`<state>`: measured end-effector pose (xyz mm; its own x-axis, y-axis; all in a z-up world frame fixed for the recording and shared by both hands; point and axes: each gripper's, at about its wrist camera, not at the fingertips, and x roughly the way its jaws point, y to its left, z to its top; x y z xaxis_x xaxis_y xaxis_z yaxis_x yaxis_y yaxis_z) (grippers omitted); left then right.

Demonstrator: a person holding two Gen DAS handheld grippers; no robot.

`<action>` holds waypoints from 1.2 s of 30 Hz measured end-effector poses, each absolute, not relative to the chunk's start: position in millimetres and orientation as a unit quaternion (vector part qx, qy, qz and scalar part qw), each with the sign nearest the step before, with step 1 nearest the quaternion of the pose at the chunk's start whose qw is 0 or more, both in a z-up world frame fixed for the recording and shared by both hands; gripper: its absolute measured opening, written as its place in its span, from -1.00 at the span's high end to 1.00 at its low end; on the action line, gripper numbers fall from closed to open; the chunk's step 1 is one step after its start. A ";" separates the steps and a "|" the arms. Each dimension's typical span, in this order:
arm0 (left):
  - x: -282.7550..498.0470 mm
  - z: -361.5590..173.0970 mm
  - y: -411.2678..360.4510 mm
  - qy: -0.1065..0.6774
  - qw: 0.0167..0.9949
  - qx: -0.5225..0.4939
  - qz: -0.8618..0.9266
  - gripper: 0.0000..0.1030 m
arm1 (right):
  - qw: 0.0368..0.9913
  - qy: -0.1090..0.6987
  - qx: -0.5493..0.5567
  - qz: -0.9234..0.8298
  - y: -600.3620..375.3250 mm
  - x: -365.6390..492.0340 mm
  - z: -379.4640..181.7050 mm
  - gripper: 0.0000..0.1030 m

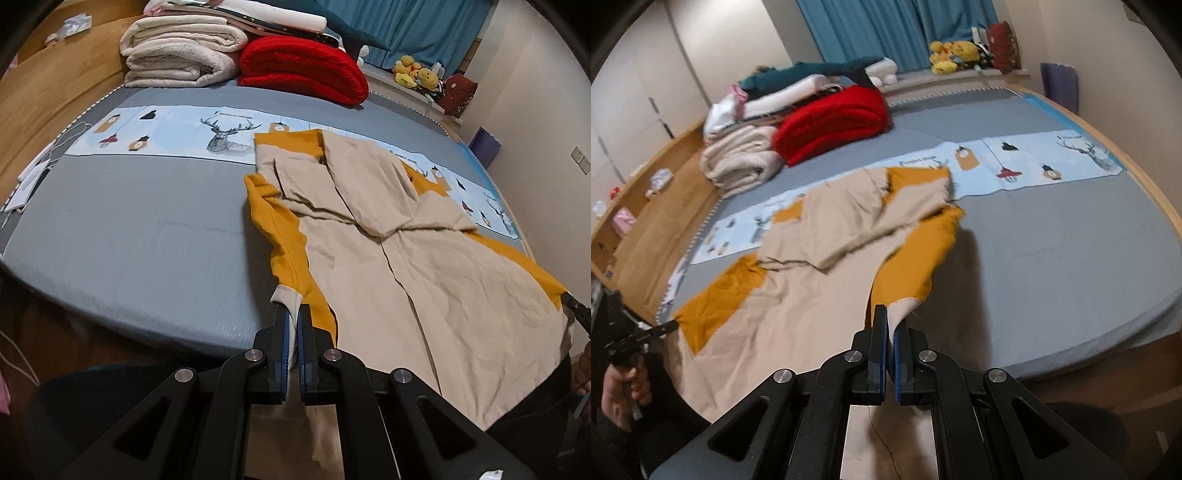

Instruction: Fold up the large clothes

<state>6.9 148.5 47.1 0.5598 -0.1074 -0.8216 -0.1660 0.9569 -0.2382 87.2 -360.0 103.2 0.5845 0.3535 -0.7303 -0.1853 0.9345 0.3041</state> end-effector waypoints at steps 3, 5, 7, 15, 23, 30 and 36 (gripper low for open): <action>4.1 58.8 152.0 0.458 0.876 -0.150 0.020 0.95 | 0.892 0.407 0.107 0.164 -365.9 67.6 115.1 0.94; 12.3 64.3 158.6 0.452 0.878 -0.157 0.023 0.95 | 0.899 0.390 0.116 0.165 -371.9 63.6 122.7 0.94; 28.3 63.4 167.3 0.448 0.878 -0.169 0.025 0.95 | 0.904 0.375 0.131 0.161 -381.0 70.9 128.6 0.94; 136.6 41.8 203.2 0.445 0.866 -0.228 0.024 0.95 | 0.911 0.370 0.120 0.135 -386.0 185.0 112.9 0.94; 263.1 -24.5 236.0 0.498 0.835 -0.235 0.025 0.95 | 0.897 0.416 0.114 0.092 -373.0 350.6 35.9 0.94; 304.2 -74.8 244.5 0.543 0.796 -0.268 0.025 0.93 | 0.865 0.489 0.100 0.062 -363.0 426.3 -43.7 0.94; 307.5 -76.9 272.1 0.524 0.780 -0.340 0.019 0.73 | 0.848 0.514 0.116 0.062 -366.2 455.4 -53.4 0.94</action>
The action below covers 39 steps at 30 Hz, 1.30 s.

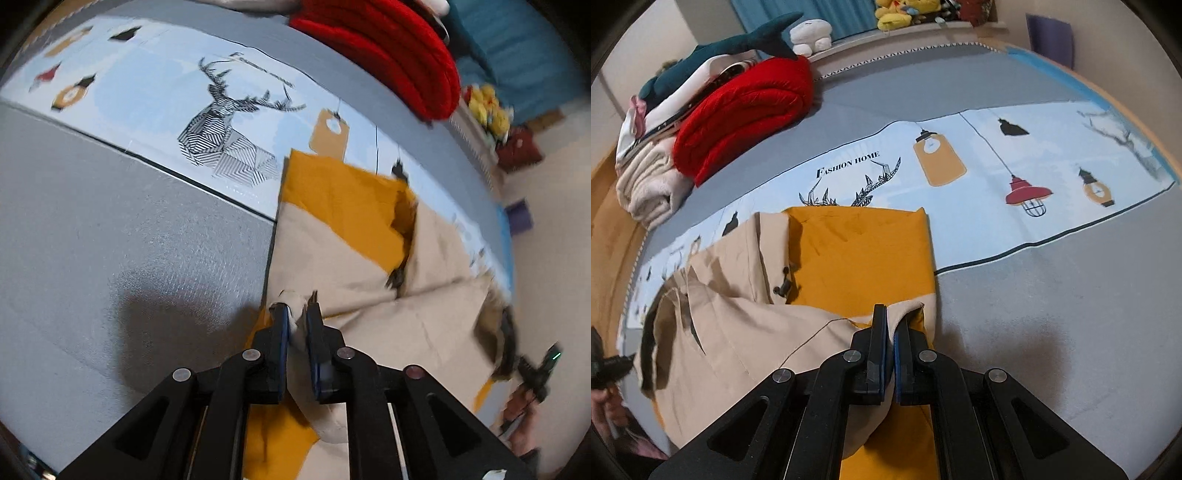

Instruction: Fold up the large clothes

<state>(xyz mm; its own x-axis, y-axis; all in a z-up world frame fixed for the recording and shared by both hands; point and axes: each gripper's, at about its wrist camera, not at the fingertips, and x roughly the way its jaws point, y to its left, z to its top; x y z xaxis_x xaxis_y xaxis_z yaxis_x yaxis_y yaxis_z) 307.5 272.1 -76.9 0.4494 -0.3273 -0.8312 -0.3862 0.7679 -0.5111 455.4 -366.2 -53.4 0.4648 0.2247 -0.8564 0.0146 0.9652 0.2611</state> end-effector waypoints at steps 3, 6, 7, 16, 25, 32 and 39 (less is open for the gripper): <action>295.8 -67.7 285.0 0.502 0.784 -0.364 0.037 0.65 | 0.844 0.511 0.154 0.057 -376.1 454.1 -53.4 0.92; 285.7 -62.3 293.6 0.493 0.789 -0.362 0.054 0.58 | 0.851 0.496 0.168 0.047 -383.7 443.0 -53.2 0.80; 280.8 -62.3 296.3 0.492 0.789 -0.363 0.060 0.58 | 0.856 0.489 0.162 0.043 -384.5 438.6 -52.3 0.72; 275.1 -82.3 277.5 0.549 0.782 -0.291 0.059 0.35 | 0.862 0.487 0.142 -0.003 -412.2 411.6 -54.9 0.30; 299.0 -93.8 264.9 0.561 0.776 -0.280 0.067 0.20 | 0.792 0.596 0.119 0.053 -389.4 431.1 -117.1 -0.10; 326.4 -105.9 261.1 0.564 0.771 -0.286 0.077 0.13 | 0.797 0.593 0.103 0.055 -381.0 440.2 -117.6 0.01; 345.9 -110.7 251.0 0.563 0.779 -0.264 0.080 0.17 | 0.825 0.558 0.060 0.061 -364.0 437.5 -95.7 0.83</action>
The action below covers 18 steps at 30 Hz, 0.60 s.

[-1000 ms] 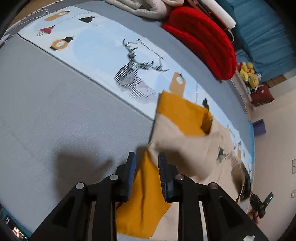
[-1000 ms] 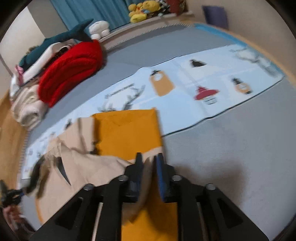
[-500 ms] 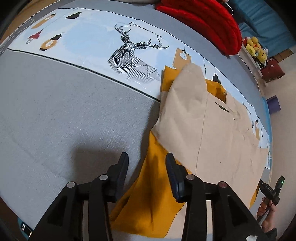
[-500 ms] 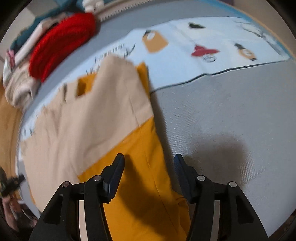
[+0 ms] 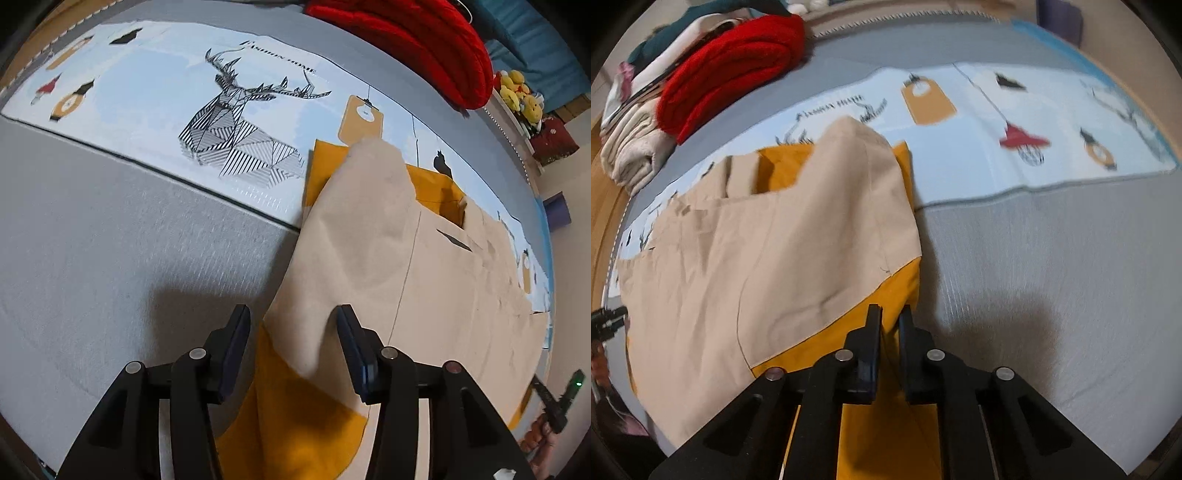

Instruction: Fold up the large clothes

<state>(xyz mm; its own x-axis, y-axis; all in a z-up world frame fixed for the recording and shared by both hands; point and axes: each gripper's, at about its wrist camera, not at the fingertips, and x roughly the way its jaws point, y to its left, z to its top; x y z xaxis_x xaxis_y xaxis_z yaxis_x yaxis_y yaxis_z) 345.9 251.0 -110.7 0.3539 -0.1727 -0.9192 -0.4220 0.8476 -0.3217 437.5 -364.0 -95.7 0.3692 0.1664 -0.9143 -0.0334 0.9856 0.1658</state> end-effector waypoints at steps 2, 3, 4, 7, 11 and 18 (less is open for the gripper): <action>350.3 -112.7 249.7 0.564 0.780 -0.261 0.076 0.57 | 0.833 0.547 0.051 0.064 -360.8 437.3 -89.5 0.87; 352.2 -112.2 249.0 0.564 0.781 -0.257 0.072 0.86 | 0.838 0.540 0.050 0.064 -359.9 436.5 -84.8 0.88; 354.2 -108.7 248.1 0.559 0.787 -0.251 0.069 0.86 | 0.845 0.529 0.051 0.064 -359.7 435.8 -78.8 0.89; 356.5 -84.5 243.3 0.527 0.817 -0.226 0.066 0.94 | 0.870 0.484 0.064 0.068 -359.2 436.2 -56.2 0.90; 356.4 -44.6 246.1 0.452 0.862 -0.216 0.075 0.94 | 0.901 0.422 0.076 0.067 -357.1 435.9 -27.1 0.91; 380.4 -46.0 246.8 0.421 0.879 -0.199 0.102 0.95 | 0.923 0.378 0.048 0.045 -343.3 461.9 -19.1 0.91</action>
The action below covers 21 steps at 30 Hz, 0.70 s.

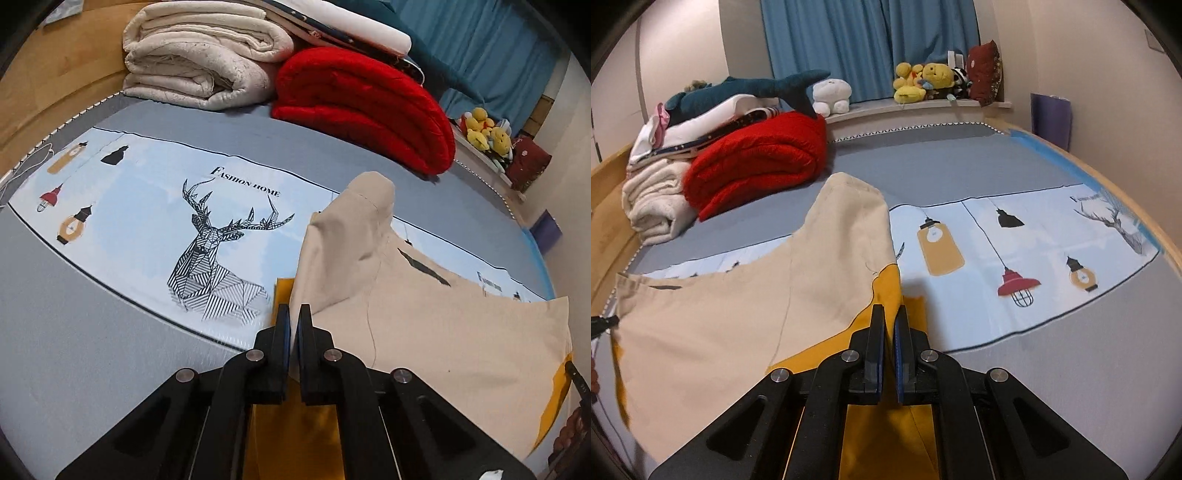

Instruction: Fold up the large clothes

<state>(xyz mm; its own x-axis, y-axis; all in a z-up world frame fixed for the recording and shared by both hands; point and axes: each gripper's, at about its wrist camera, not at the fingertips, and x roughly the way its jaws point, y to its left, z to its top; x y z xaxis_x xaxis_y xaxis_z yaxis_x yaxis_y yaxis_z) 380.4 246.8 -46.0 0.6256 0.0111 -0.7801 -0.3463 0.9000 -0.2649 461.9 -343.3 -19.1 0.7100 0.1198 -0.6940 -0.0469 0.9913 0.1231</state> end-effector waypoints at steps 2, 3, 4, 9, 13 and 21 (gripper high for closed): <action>392.0 -62.6 245.9 0.439 0.872 -0.188 0.108 0.95 | 0.918 0.394 0.038 0.035 -341.2 475.8 -33.5 0.91; 400.1 -78.9 245.2 0.462 0.861 -0.180 0.111 0.95 | 0.911 0.409 0.033 0.030 -340.5 483.8 -44.2 0.91; 400.9 -90.1 245.0 0.476 0.854 -0.179 0.108 0.95 | 0.900 0.434 0.028 0.024 -339.8 491.6 -57.8 0.91; 417.3 -122.5 241.7 0.517 0.831 -0.173 0.110 0.95 | 0.836 0.548 0.021 0.002 -339.5 518.4 -129.0 0.91; 416.7 -95.4 246.9 0.455 0.863 -0.168 0.142 0.95 | 0.876 0.481 0.034 -0.015 -339.1 523.9 -98.3 0.93; 415.9 -99.7 248.4 0.508 0.832 -0.165 0.150 0.57 | 0.853 0.520 -0.010 -0.037 -332.7 529.1 -114.4 0.79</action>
<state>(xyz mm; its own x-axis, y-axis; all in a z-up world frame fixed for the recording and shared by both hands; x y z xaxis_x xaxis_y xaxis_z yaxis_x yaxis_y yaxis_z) 415.9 248.4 -99.7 0.4377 0.0820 -0.8954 -0.4184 0.9000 -0.1221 529.1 -332.7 -114.4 0.4564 -0.0733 -0.8868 0.0524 0.9971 -0.0554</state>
